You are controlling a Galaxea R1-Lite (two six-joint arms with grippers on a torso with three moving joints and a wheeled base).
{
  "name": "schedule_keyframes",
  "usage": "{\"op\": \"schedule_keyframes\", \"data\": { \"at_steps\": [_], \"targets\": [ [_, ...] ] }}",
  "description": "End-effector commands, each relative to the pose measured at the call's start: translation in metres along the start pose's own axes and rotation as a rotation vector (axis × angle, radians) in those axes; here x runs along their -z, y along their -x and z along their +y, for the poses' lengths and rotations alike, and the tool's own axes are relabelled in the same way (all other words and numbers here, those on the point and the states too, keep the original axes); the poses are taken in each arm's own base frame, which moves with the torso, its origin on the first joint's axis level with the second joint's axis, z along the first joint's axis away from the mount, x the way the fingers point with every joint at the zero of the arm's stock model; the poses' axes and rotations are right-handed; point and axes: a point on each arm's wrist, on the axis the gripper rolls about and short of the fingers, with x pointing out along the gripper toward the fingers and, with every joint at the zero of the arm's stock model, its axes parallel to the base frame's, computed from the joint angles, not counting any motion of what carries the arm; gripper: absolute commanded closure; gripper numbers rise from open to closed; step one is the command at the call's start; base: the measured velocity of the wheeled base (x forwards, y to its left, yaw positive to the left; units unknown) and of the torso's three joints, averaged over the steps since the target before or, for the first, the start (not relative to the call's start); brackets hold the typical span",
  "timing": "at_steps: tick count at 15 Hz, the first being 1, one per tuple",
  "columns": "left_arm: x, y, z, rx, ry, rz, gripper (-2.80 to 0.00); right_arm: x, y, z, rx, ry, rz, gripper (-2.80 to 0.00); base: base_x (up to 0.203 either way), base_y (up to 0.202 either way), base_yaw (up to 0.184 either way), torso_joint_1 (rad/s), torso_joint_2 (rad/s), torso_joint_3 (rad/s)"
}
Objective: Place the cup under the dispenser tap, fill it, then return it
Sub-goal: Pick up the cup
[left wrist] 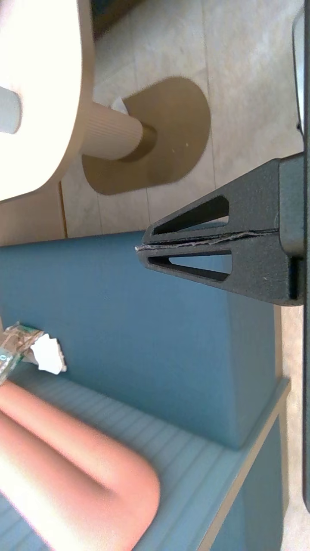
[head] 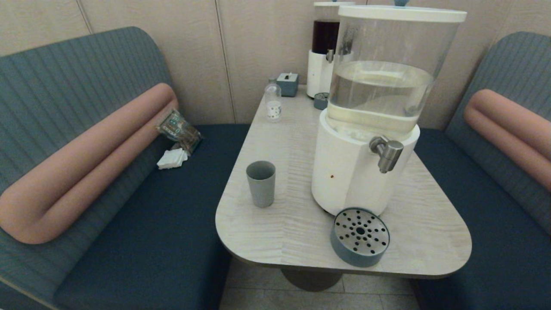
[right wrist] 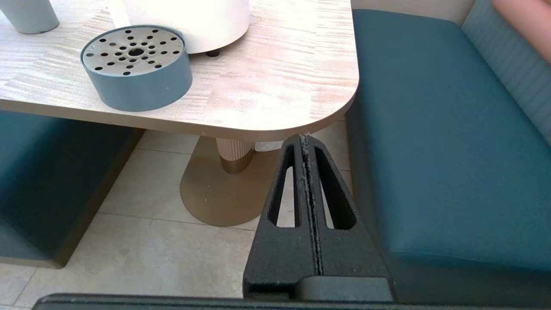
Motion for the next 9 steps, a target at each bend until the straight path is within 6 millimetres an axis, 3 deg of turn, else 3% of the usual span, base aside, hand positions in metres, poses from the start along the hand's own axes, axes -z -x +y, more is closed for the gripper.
{"op": "schedule_keyframes", "data": {
  "at_steps": [1,5,8,9],
  "targets": [
    [0.000,0.000,0.000,-0.002,0.022,0.000,0.00,0.000,0.000,0.000,0.000,0.000,0.000,0.00,0.000,0.000,0.000,0.000,0.00,0.000],
    [-0.012,0.004,0.001,-0.003,0.028,-0.040,0.00,0.000,0.000,0.000,0.000,0.000,0.000,0.00,0.000,0.000,0.000,0.000,0.00,0.000],
    [-0.066,0.022,0.006,0.093,0.081,-0.129,0.00,0.000,0.000,0.000,0.000,0.001,0.000,0.00,0.000,0.000,0.000,0.000,0.00,0.000],
    [-0.083,0.020,0.007,0.162,0.112,-0.108,0.00,0.000,0.000,0.000,0.000,0.001,0.000,0.00,0.000,0.000,0.000,0.000,0.00,0.000]
  ]
}}
